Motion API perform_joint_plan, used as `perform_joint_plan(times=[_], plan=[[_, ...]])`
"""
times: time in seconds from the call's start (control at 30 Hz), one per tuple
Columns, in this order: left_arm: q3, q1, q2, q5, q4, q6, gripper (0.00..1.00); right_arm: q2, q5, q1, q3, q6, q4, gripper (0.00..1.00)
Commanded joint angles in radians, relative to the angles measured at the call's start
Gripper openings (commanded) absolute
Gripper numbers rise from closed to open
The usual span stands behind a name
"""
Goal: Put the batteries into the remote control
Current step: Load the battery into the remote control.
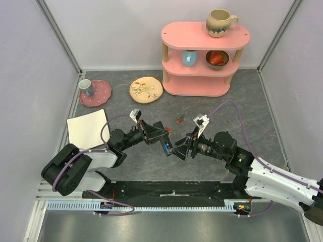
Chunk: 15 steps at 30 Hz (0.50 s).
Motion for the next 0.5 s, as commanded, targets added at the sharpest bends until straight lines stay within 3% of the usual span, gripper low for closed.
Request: perform_joint_plan(times=[0.0,0.47], plan=[[0.026,-0.004,-0.033,0.024,0.092,0.038,0.02,0.0,-0.029,-0.004,-0.025,-0.026,0.048,0.78],[0.013,-0.004,-0.039,0.021,0.083,0.043,0.02,-0.006,-0.015,-0.015,-0.042,-0.021,0.059,0.75]])
